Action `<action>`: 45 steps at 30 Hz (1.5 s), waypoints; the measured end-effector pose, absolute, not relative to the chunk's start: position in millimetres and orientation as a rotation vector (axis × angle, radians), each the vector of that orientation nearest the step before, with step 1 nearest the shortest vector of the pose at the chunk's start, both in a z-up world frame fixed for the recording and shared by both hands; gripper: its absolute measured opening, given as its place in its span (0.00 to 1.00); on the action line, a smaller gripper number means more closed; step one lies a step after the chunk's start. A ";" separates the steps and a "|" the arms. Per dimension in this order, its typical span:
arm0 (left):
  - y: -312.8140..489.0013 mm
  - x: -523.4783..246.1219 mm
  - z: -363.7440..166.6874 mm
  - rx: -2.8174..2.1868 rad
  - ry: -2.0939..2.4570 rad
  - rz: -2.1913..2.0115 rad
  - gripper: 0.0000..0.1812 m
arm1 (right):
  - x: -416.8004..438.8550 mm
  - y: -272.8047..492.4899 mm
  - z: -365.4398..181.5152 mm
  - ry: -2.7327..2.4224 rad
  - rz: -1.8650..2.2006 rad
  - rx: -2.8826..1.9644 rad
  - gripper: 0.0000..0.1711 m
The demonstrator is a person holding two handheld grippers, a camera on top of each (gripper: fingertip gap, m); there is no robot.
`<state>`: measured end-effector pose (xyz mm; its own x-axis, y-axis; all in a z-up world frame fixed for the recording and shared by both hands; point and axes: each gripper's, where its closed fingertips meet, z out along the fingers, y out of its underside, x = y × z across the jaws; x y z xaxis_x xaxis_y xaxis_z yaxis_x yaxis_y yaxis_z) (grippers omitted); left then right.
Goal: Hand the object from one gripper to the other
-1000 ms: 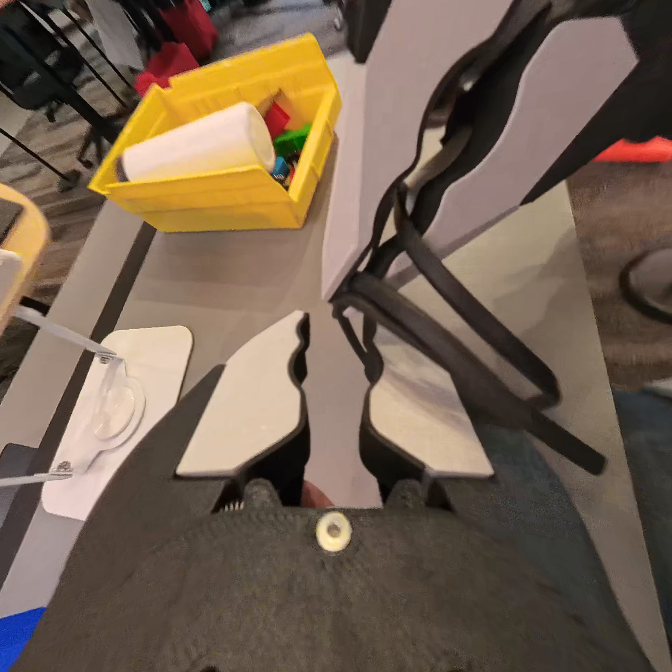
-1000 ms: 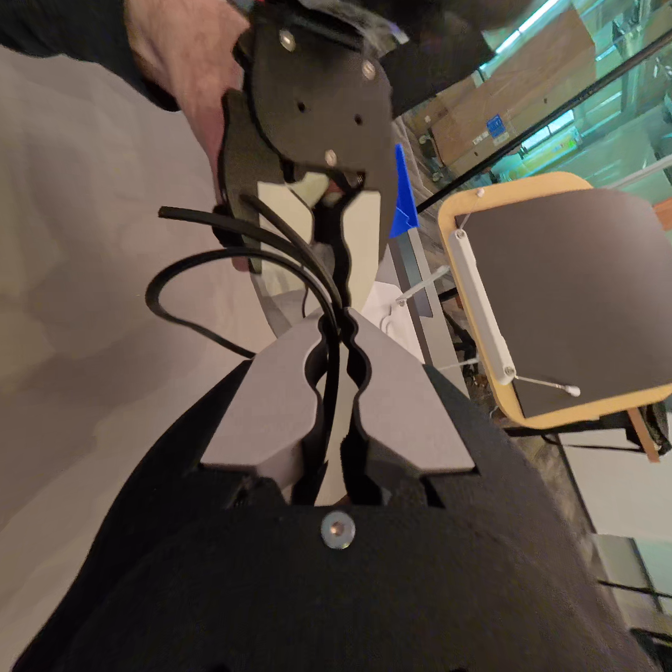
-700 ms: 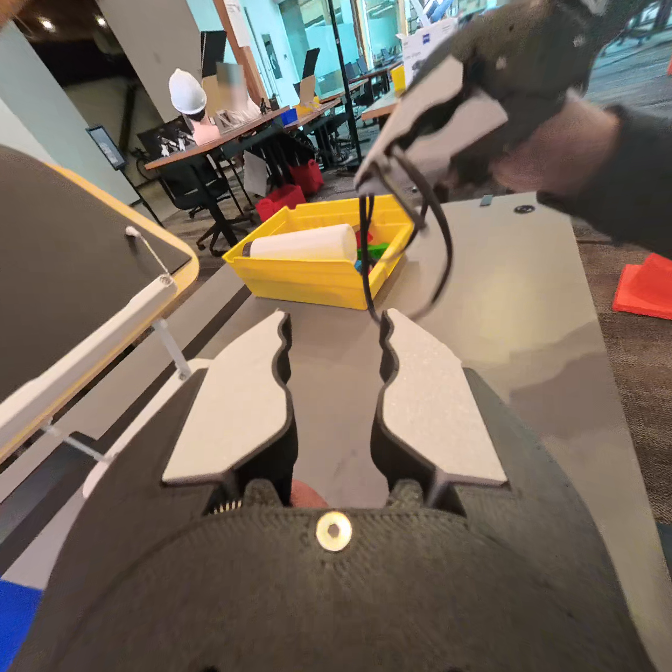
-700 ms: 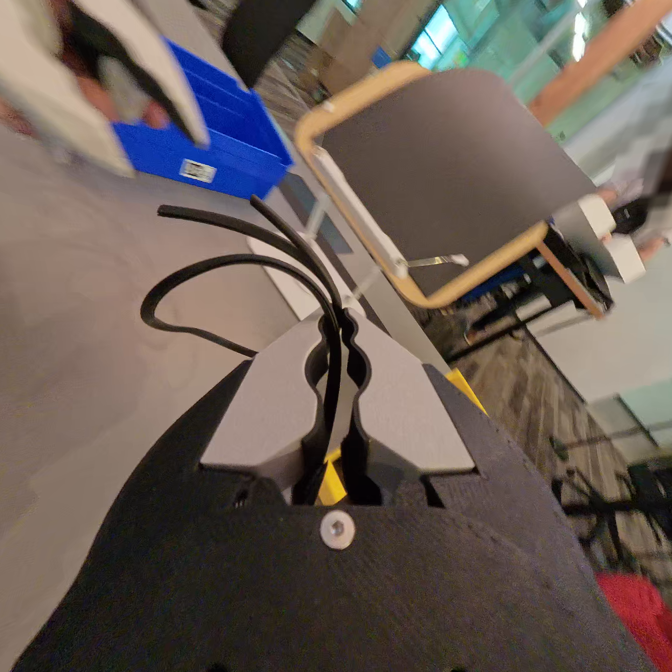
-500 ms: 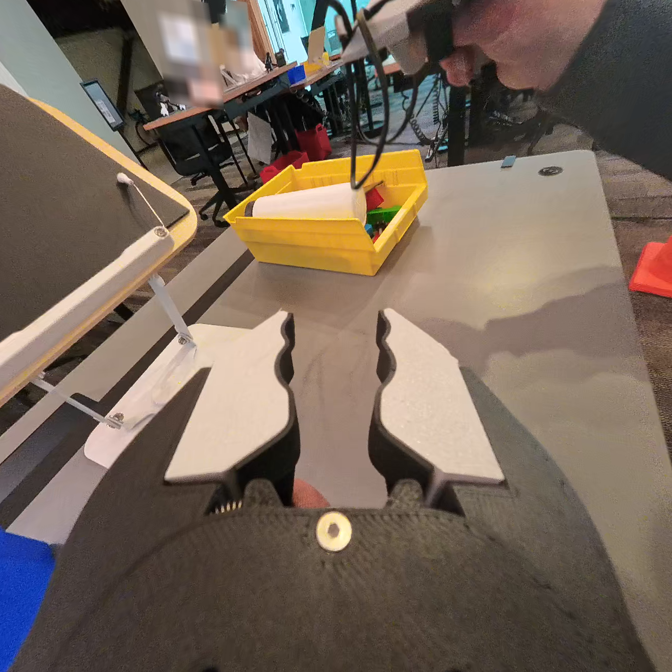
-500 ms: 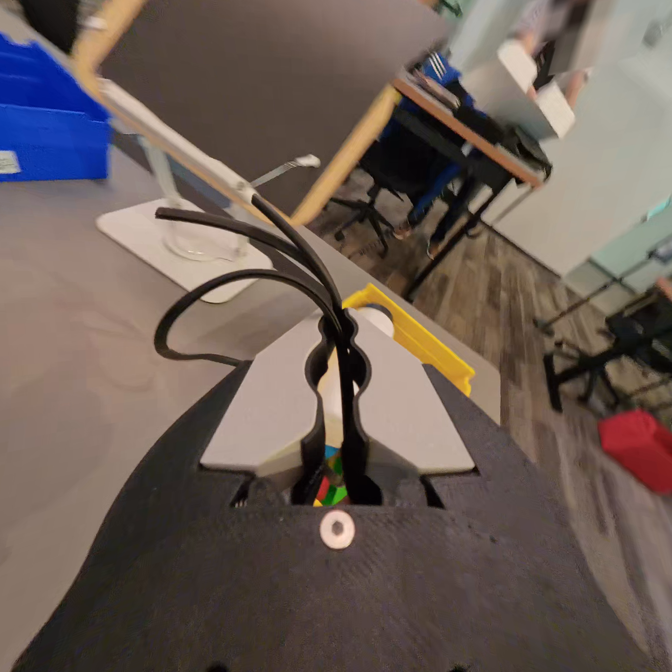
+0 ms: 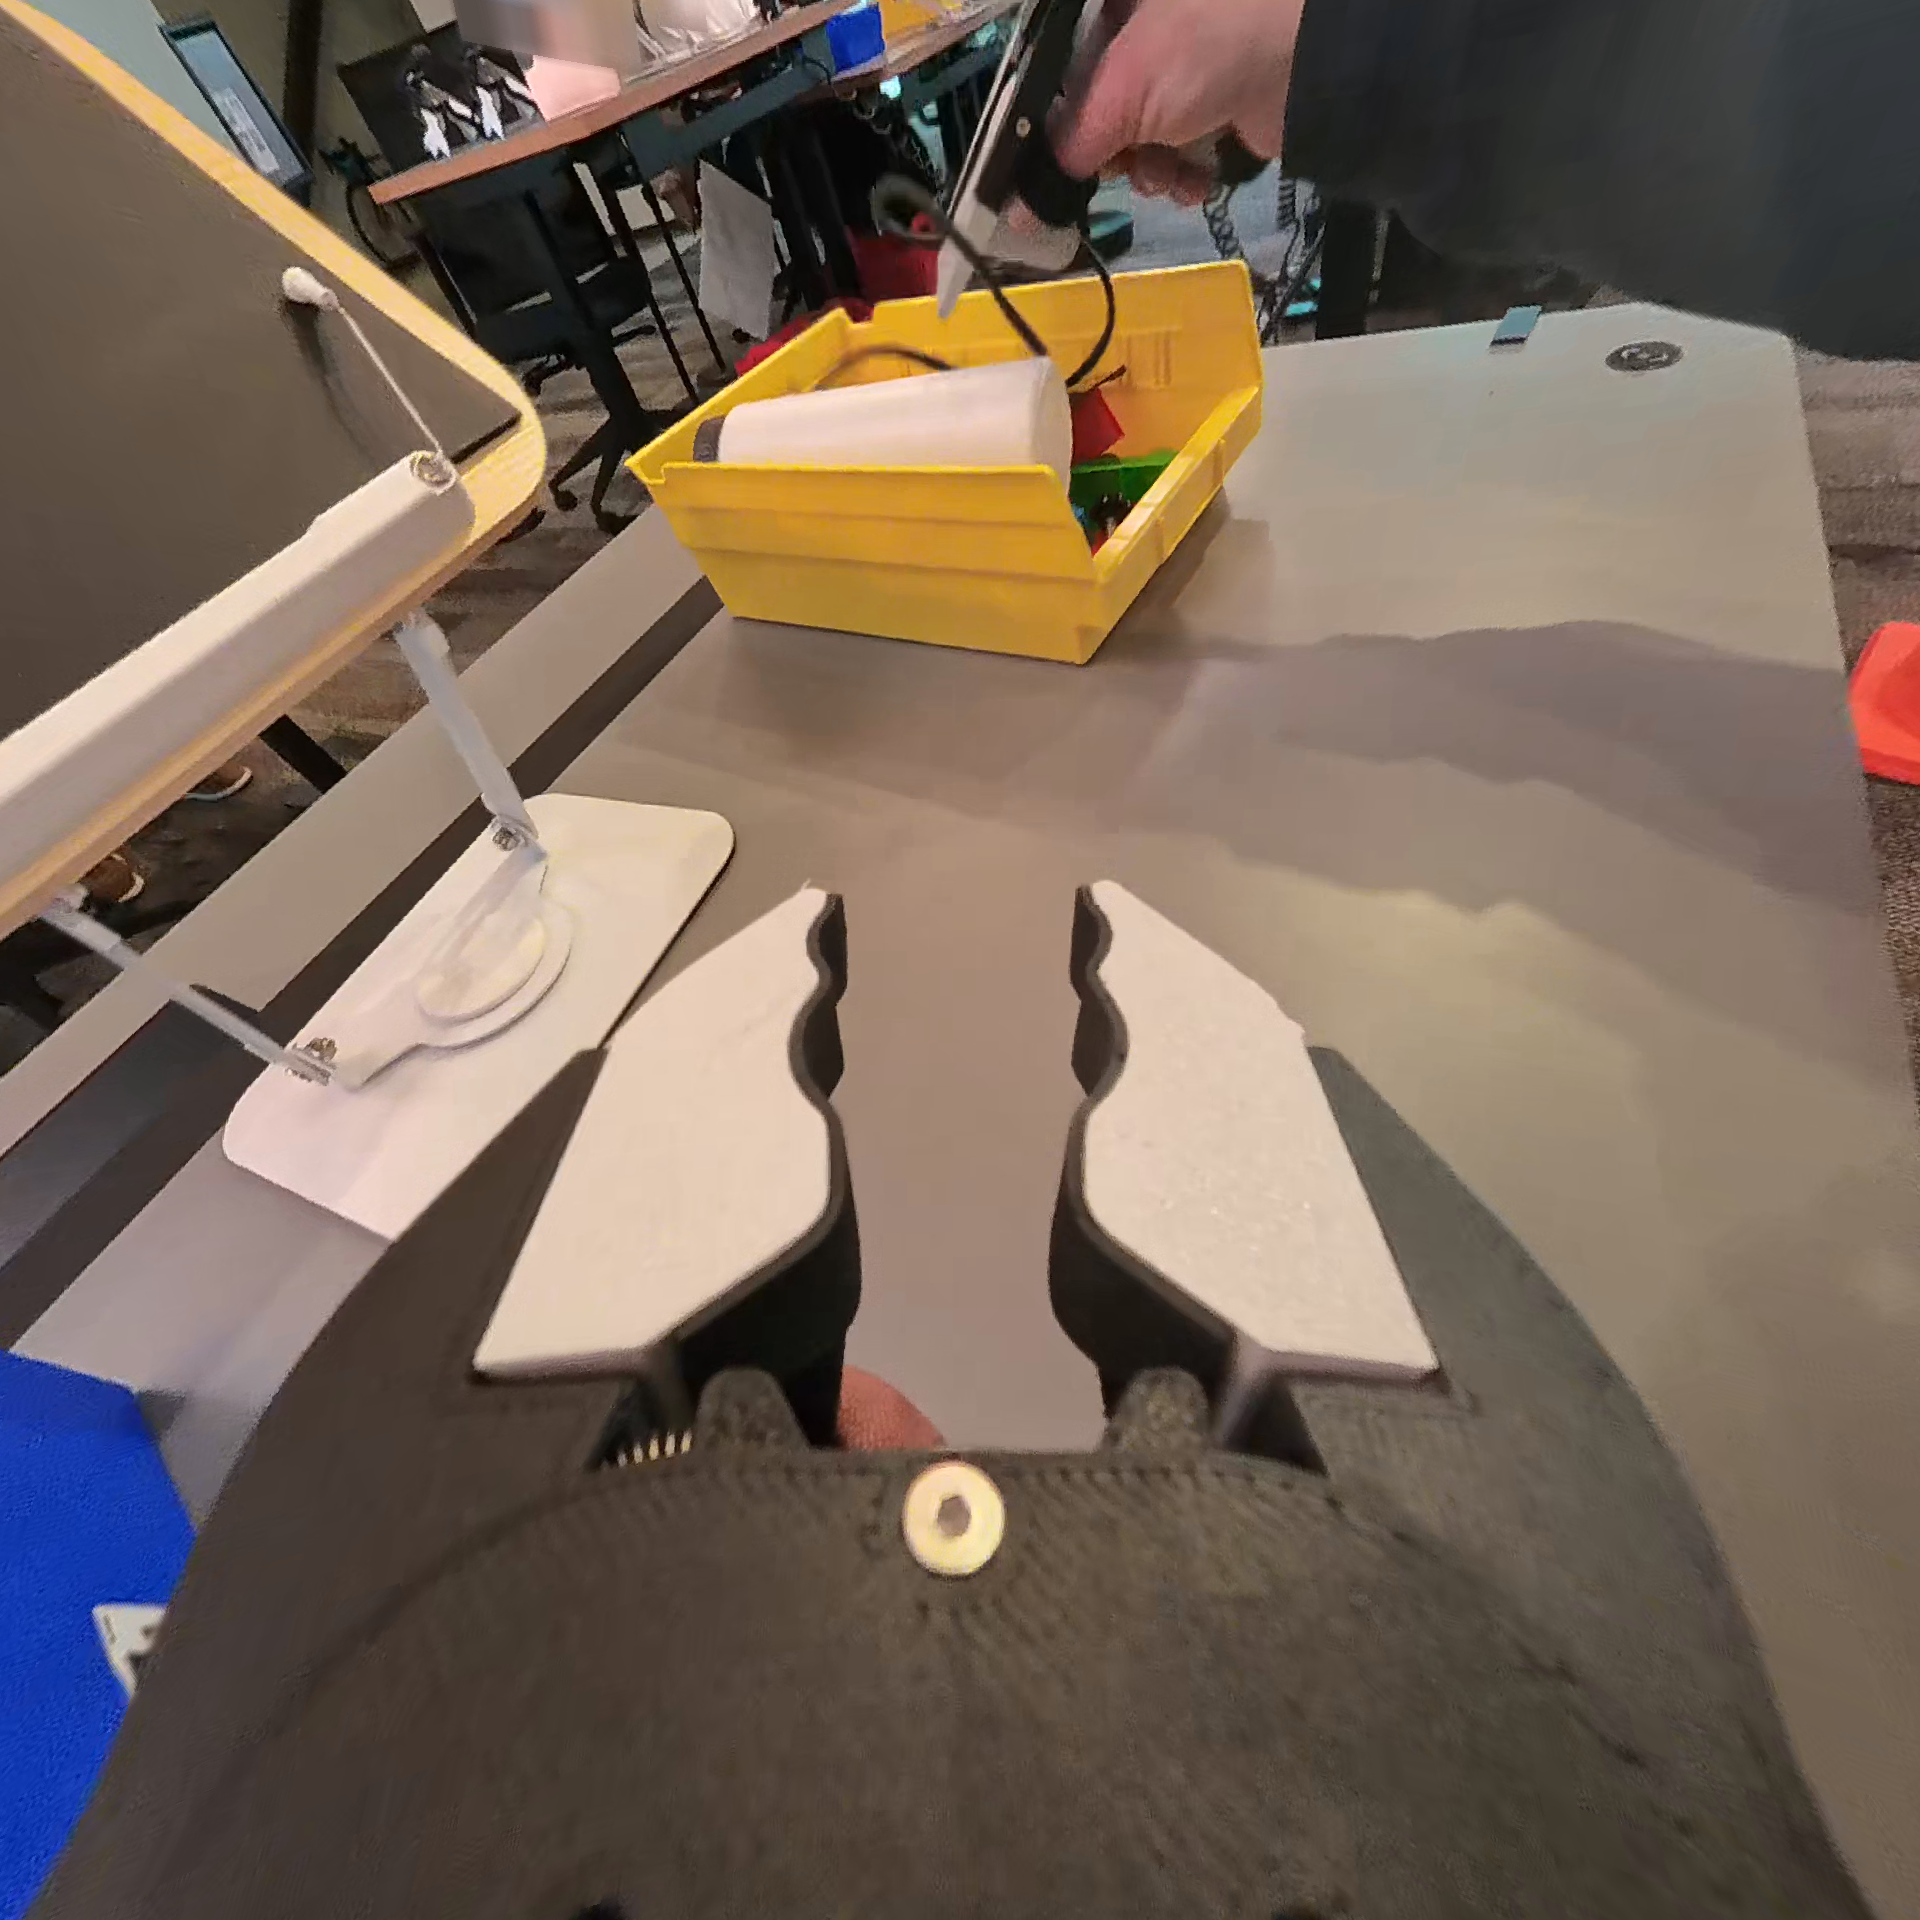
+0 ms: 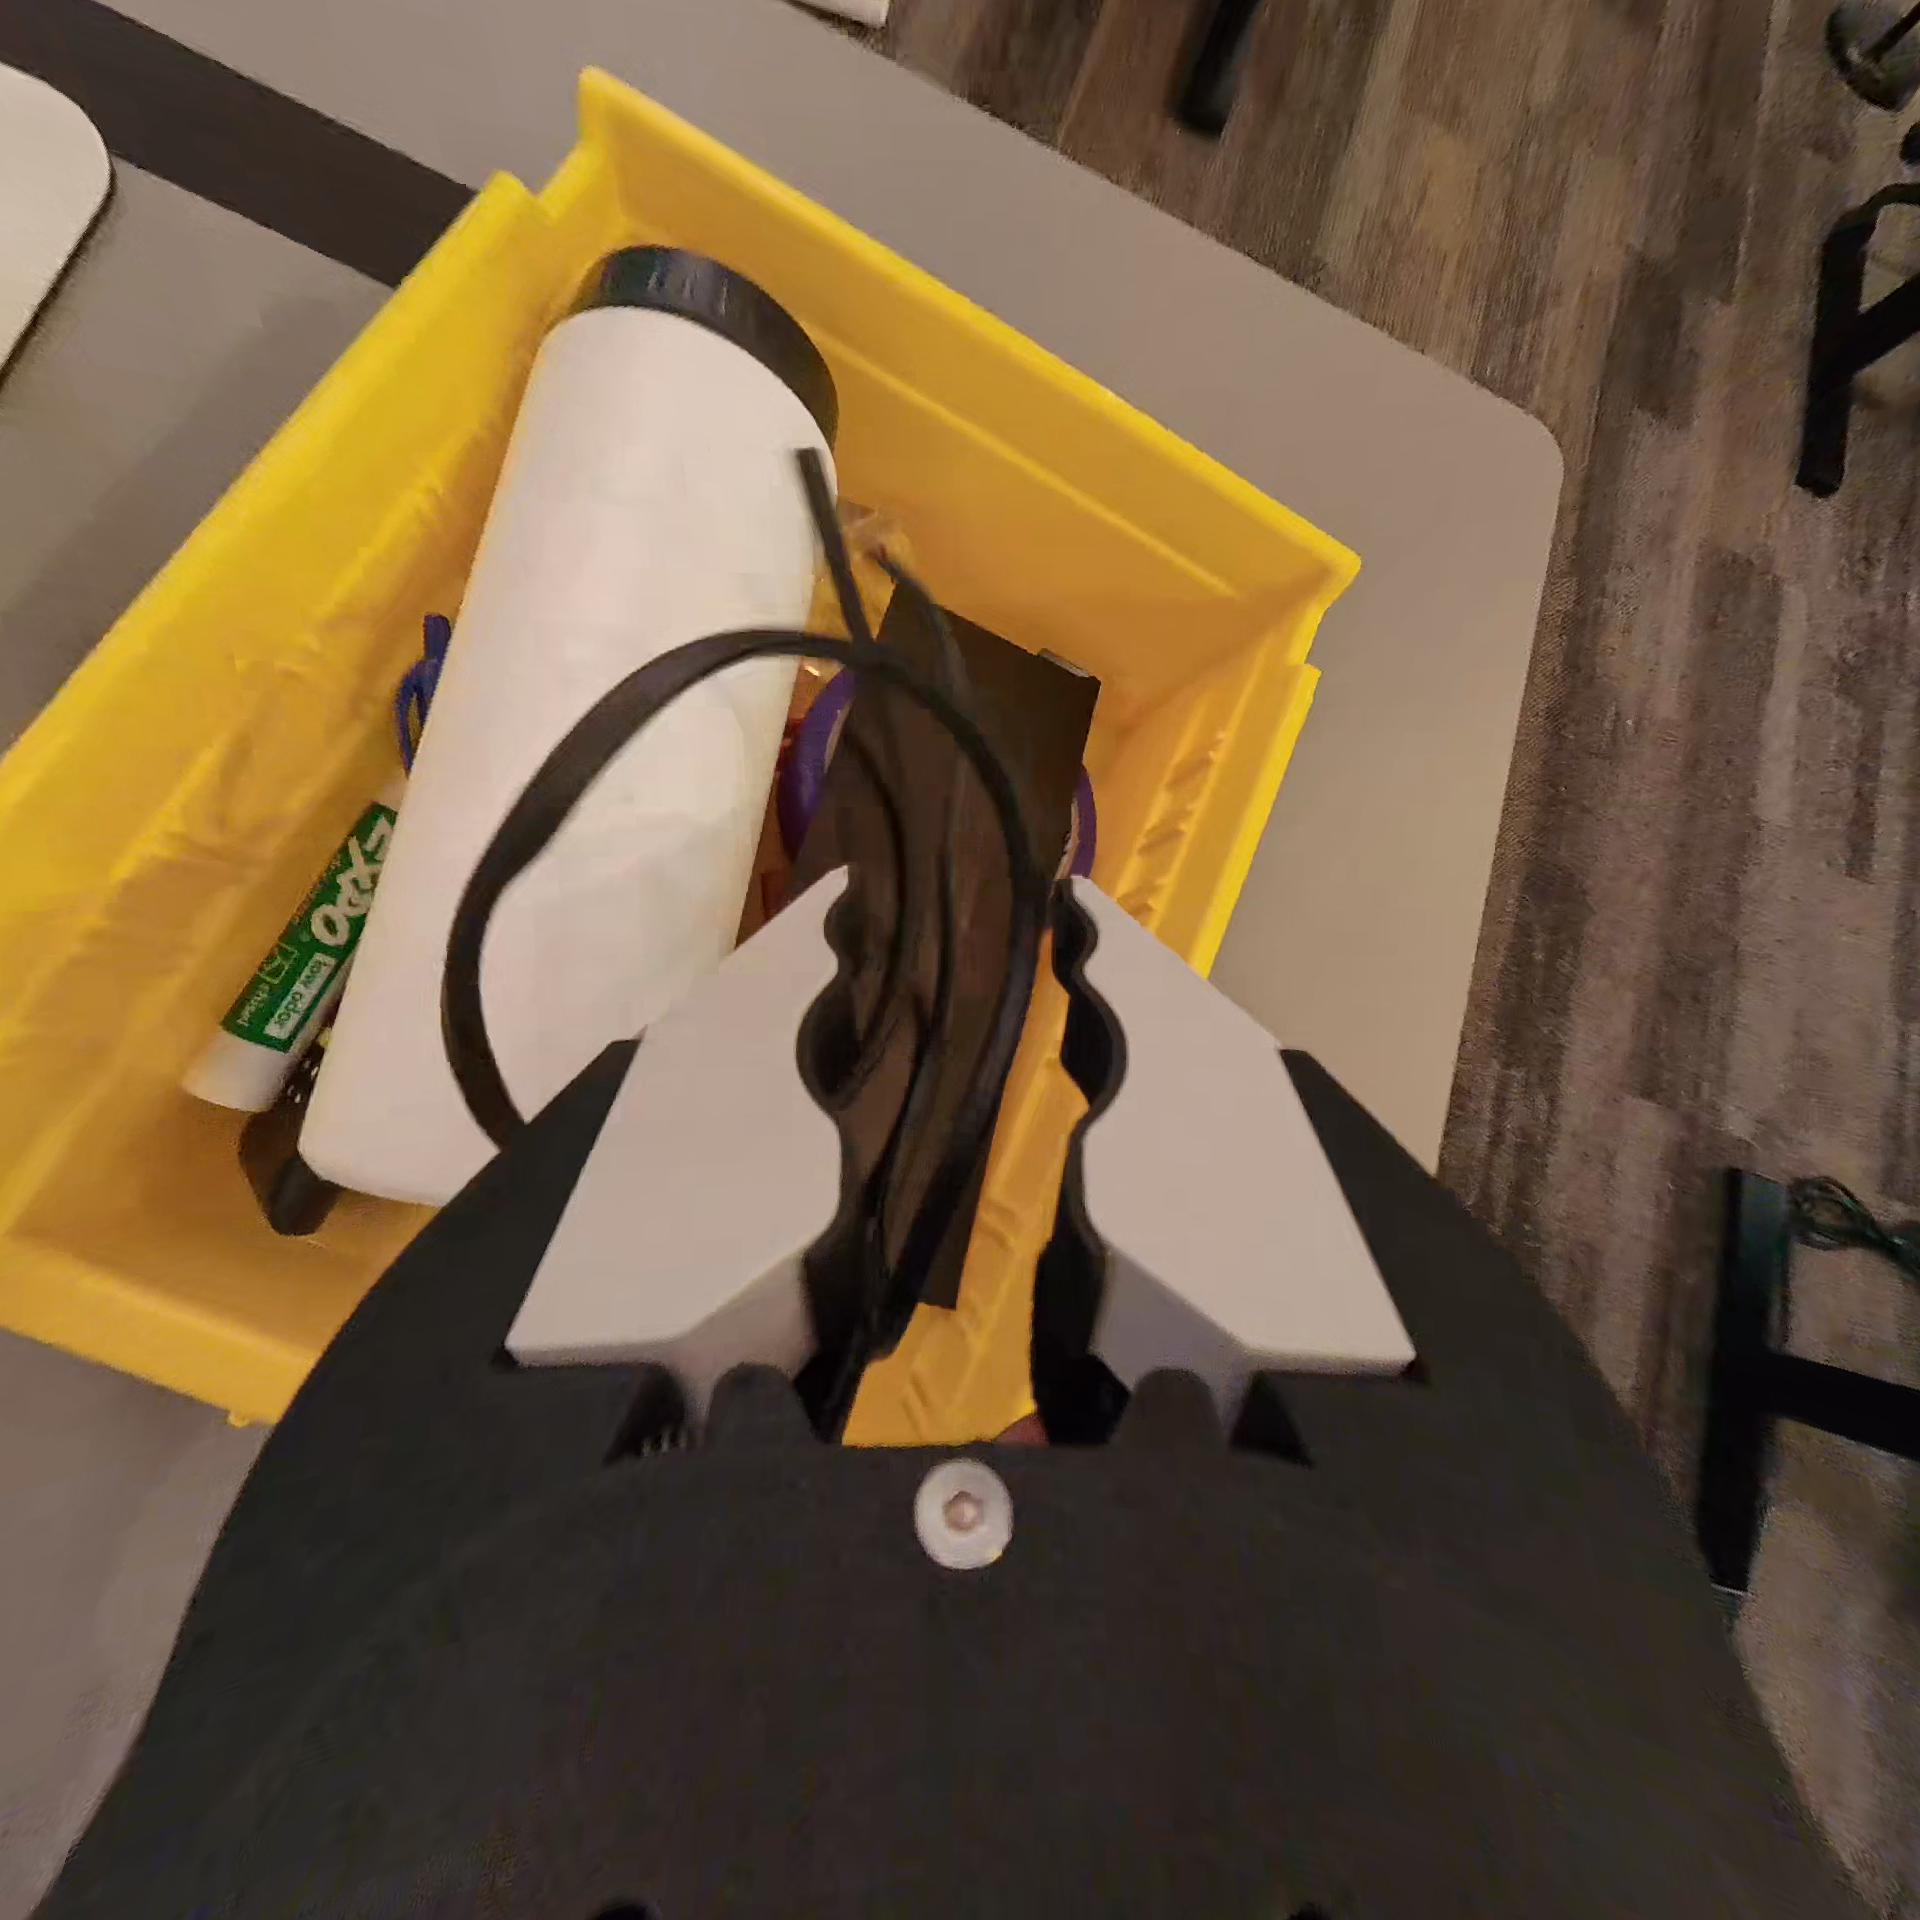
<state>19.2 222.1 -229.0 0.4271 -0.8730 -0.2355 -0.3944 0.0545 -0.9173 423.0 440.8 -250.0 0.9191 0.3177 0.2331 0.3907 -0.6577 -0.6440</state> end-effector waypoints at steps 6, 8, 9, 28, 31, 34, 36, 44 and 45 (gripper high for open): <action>225.1 2.8 -230.9 -1.572 1.157 -0.495 0.23 | 436.8 427.2 -220.3 -0.517 -0.355 -2.306 0.27; 225.2 -4.0 -229.1 -1.570 1.164 -0.465 0.22 | 427.9 418.1 -197.0 -0.510 -0.394 -2.202 0.27; 225.8 -9.0 -227.9 -1.572 1.164 -0.442 0.22 | 419.6 411.4 -185.2 -0.518 -0.409 -2.142 0.26; 296.2 -236.6 -229.2 -1.891 0.878 0.091 0.14 | 115.7 312.2 -247.0 -0.850 0.245 -1.741 0.12; 313.2 -240.7 -254.7 -1.983 0.937 0.071 0.14 | 91.4 315.5 -282.4 -0.880 0.292 -1.778 0.12; 335.9 -256.7 -287.6 -2.104 1.073 0.288 0.12 | 75.8 318.8 -307.8 -0.952 0.259 -1.786 0.12; 345.8 -256.7 -311.0 -2.185 1.179 0.323 0.12 | 72.2 322.5 -317.8 -0.993 0.216 -1.785 0.12; 363.5 -253.0 -367.3 -2.416 1.298 0.204 0.06 | 79.4 326.3 -330.6 -0.996 0.217 -1.800 0.11; 366.4 -251.6 -368.5 -2.419 1.257 0.165 0.04 | 79.1 326.0 -330.9 -1.002 0.211 -1.797 0.11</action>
<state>-251.6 366.4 -368.5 0.5866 -0.7576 -0.2862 -0.8058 -0.5105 -0.3002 79.1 326.0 -330.9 0.6378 0.7116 0.2947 0.5321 -0.1305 -0.8365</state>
